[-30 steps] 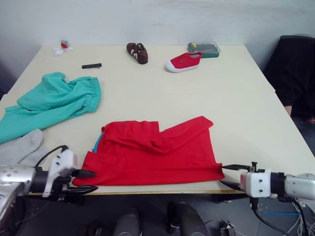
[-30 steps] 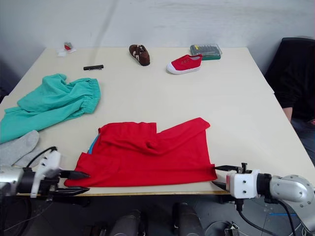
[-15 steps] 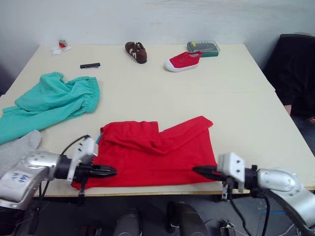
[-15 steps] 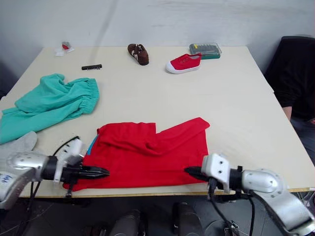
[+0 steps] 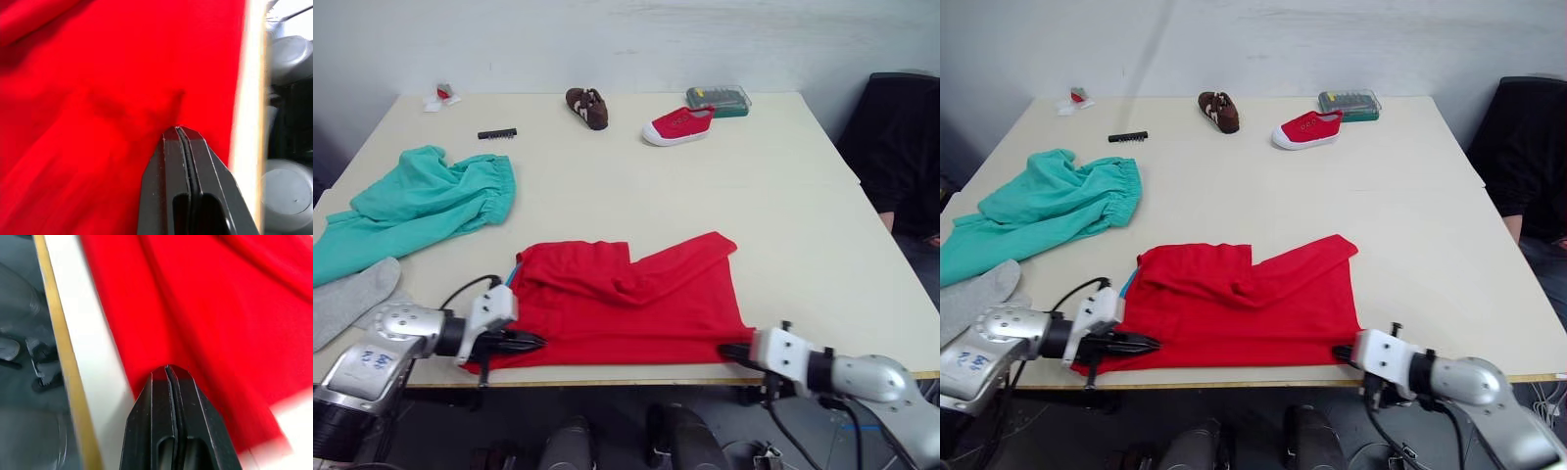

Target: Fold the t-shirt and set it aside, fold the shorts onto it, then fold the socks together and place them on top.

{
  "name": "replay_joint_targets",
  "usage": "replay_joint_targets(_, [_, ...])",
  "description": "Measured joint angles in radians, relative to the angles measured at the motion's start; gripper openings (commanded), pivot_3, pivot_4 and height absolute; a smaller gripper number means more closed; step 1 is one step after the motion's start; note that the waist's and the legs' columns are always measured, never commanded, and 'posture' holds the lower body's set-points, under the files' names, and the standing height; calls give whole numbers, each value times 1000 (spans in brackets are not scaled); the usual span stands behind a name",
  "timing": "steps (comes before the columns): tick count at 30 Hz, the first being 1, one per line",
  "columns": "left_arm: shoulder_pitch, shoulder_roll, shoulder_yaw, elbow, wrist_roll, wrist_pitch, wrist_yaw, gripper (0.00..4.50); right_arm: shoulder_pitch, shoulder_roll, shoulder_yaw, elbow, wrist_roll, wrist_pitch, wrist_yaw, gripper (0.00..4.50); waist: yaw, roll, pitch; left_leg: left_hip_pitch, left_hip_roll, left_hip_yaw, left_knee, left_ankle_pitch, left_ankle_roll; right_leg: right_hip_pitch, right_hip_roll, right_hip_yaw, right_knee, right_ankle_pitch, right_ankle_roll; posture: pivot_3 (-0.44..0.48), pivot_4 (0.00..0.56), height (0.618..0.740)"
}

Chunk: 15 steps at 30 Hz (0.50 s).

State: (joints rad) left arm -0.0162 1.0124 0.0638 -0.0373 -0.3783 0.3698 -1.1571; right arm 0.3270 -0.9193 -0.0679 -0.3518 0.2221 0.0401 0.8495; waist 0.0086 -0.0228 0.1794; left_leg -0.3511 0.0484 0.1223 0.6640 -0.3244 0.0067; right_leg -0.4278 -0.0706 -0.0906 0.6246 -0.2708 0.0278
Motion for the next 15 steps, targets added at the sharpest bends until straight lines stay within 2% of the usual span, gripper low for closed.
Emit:
replay_joint_targets(5, [30, 16, 97, 2, -114, 161, -38, 16, 7, 7, -58, -11, 86, 61, 48, 0, -6, 0, 2, -2, 0, -1, 0, 0, 0, -2, 0, 0, 0, 0, 0, 0, 150, 740])
replay_joint_targets(9, [-45, 4, 122, -89, -212, 290, -30, 16, -98, 39, -34, -114, 156, 145, 50, 0, -6, 0, 4, -4, 0, -1, 0, 0, 0, -3, 0, 0, 0, 0, 1, 0, 150, 740])
replay_joint_targets(12, [-92, -28, 83, -128, -198, 286, -6, 16, -183, 79, 40, -151, 148, 187, 37, 0, -6, 0, 4, -4, 0, -1, -1, -2, -1, -4, 0, 0, 1, 0, 1, 0, 150, 740])
replay_joint_targets(15, [-92, -58, 3, -110, -122, 232, 14, 16, -215, 107, 125, -142, 86, 203, 19, 0, -8, 0, 4, -5, 0, 0, -1, -4, -3, -7, 0, 0, 2, 0, 1, 0, 150, 740])
